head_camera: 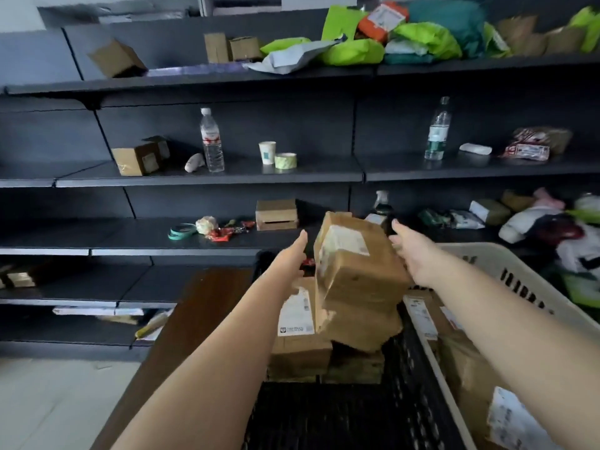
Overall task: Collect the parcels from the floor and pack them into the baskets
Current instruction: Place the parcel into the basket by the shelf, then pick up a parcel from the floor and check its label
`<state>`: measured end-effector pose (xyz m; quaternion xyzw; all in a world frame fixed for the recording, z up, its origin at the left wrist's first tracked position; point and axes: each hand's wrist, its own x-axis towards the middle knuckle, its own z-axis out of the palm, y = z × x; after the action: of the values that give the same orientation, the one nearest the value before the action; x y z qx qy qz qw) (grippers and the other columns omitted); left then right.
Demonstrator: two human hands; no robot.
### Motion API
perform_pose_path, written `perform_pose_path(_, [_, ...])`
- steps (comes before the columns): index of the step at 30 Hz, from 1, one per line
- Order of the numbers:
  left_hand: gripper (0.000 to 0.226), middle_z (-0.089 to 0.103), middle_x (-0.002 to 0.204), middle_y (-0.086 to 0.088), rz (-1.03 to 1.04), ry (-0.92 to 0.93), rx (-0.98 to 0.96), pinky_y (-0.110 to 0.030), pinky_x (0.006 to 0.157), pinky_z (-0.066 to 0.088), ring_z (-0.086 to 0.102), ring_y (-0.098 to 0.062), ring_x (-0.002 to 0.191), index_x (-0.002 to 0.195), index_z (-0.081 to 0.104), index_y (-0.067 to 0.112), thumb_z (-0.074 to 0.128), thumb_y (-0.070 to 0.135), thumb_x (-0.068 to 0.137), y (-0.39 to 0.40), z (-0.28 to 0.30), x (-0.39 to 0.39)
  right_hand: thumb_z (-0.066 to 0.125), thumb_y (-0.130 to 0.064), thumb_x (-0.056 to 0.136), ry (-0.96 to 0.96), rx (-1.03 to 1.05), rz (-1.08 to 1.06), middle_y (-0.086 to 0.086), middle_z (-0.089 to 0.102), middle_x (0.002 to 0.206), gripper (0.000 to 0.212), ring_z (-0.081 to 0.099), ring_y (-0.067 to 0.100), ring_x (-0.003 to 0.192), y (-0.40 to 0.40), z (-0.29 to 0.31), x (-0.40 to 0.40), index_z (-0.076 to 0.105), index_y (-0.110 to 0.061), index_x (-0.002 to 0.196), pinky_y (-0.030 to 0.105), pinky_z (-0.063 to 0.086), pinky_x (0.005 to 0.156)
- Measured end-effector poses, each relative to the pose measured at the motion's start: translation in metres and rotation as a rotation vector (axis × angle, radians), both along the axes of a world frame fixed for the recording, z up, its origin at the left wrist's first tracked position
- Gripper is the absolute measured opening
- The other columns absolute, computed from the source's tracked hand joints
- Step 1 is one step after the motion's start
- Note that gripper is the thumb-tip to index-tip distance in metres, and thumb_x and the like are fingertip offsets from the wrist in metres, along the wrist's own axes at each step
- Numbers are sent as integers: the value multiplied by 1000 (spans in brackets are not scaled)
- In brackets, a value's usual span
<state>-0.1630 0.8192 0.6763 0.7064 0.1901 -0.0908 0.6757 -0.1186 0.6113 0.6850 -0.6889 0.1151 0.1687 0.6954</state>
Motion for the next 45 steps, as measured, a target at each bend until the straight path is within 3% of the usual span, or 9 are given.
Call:
perform_pose_path(2, [63,40,147,-2,-25,32,62,-51,108,32,44,-29,128,141,35,22,38,59,91,6,-15,-1,56,-59,82,31,-93,-51,7,61,121,55,60,27,105,2,-19,-3,58,-22,123,42,49,93])
perform_pose_path(4, [58,40,146,-4,-72,47,139,-51,107,34,45,-28,127,141,36,24,42,55,91,8,-27,-4,62,-52,82,60,-189,-48,6,52,136,62,50,28,120,4,-31,-11,48,-21,134,43,40,102])
perform_pose_path(9, [61,40,144,-6,-59,26,218,-41,99,36,39,-29,129,140,38,21,49,53,89,-3,-37,-9,55,-39,91,-73,-453,54,3,48,138,44,46,20,109,7,-39,-27,50,-21,131,31,34,82])
perform_pose_path(12, [58,44,141,-6,26,-87,344,-34,92,36,43,-26,124,139,41,18,51,47,89,-11,-44,-11,54,-36,92,-113,-507,122,3,50,135,42,48,21,113,0,-40,-32,51,-19,130,29,35,82])
perform_pose_path(17, [48,47,138,-1,132,-317,869,-45,105,31,38,-25,129,130,47,26,52,43,85,-50,-44,-27,56,-33,91,-256,-577,183,3,50,137,46,47,22,121,-45,-38,-51,49,-18,133,33,39,92])
perform_pose_path(24, [41,57,127,0,-219,-444,1030,-44,101,33,49,-23,119,125,52,29,56,37,85,-245,-37,-50,55,-35,89,-548,-1085,233,-3,54,134,44,53,19,116,-211,-37,-106,50,-24,131,29,43,83])
perform_pose_path(27, [40,60,124,-2,-439,-467,1139,-45,103,34,51,-24,116,125,53,29,54,34,86,-342,-40,-57,50,-40,89,-577,-1388,297,1,57,123,38,55,25,105,-301,-35,-127,53,-25,124,32,40,70])
perform_pose_path(29, [37,60,123,-2,-547,-492,1154,-45,103,33,52,-25,115,124,53,29,52,34,87,-401,-43,-61,48,-42,90,-568,-1493,308,2,56,123,39,52,27,108,-357,-37,-140,51,-25,125,37,40,75])
perform_pose_path(45, [41,55,127,-2,-840,-434,1191,-42,98,34,49,-27,117,127,50,26,48,31,86,-688,-124,-4,53,-39,88,-306,-1502,176,6,54,124,46,48,27,115,-649,-123,-129,48,-22,131,38,42,89])
